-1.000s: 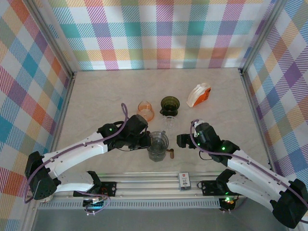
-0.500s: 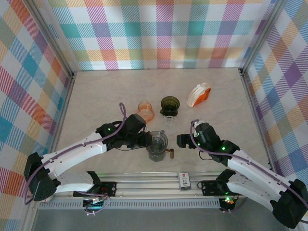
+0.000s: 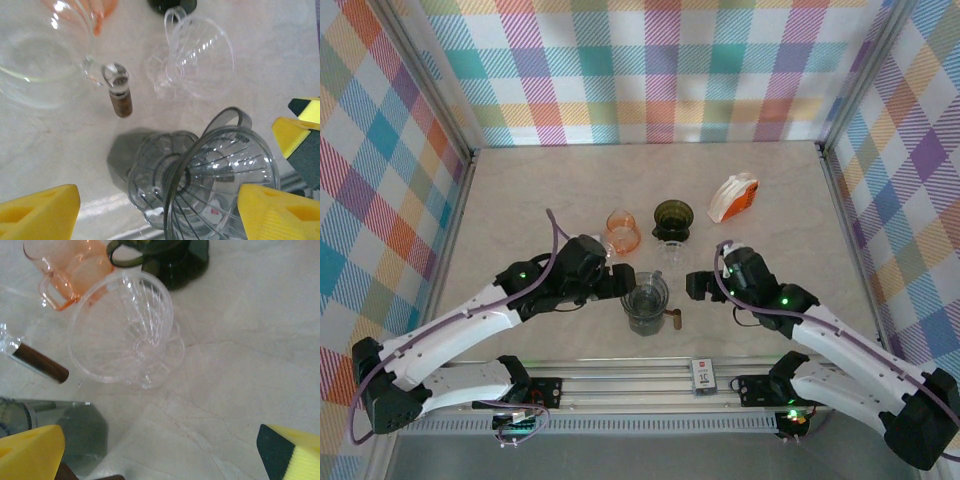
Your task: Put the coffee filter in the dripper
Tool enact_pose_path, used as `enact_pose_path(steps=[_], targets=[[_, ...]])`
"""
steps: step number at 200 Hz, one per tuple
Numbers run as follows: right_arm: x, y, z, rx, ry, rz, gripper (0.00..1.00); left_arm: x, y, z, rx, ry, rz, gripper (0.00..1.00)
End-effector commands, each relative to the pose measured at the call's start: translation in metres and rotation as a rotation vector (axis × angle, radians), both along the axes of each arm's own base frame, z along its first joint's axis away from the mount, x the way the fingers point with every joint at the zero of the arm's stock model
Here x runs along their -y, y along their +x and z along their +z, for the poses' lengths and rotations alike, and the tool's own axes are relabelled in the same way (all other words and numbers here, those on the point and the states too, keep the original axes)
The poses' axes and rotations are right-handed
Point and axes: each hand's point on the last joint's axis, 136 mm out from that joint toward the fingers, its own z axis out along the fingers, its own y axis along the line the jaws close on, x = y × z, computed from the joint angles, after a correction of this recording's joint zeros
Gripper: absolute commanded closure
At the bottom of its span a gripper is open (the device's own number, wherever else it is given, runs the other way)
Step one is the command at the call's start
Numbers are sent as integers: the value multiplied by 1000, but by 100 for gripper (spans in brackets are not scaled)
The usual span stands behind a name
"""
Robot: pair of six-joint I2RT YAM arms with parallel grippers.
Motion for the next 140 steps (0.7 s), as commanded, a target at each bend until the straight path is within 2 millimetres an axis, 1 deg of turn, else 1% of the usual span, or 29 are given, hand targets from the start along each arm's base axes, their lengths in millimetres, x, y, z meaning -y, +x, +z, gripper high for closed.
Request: enact_pose_path(steps=[1, 14, 30, 40, 69, 89, 105, 119, 140], targets=[[11, 20, 17, 37, -70, -63, 0, -22, 22, 29, 183, 14, 93, 16], [17, 35, 21, 22, -84, -101, 1, -32, 26, 33, 246, 10, 130, 15], [24, 54, 25, 11, -79, -151, 4, -44, 28, 32, 283, 3, 185, 4], [29, 68, 28, 8, -63, -180, 6, -49, 28, 31, 294, 12, 201, 0], [42, 105, 31, -23, -13, -261, 11, -67, 30, 28, 300, 138, 224, 1], [52, 133, 30, -44, 17, -328, 20, -68, 32, 24, 319, 163, 214, 1], [54, 154, 31, -52, 20, -368, 22, -65, 32, 22, 347, 136, 199, 1], [59, 170, 27, -75, 2, -420, 21, -61, 31, 22, 366, 108, 179, 2], [64, 194, 12, -122, -35, -481, 7, -58, 31, 22, 373, 101, 161, 2]])
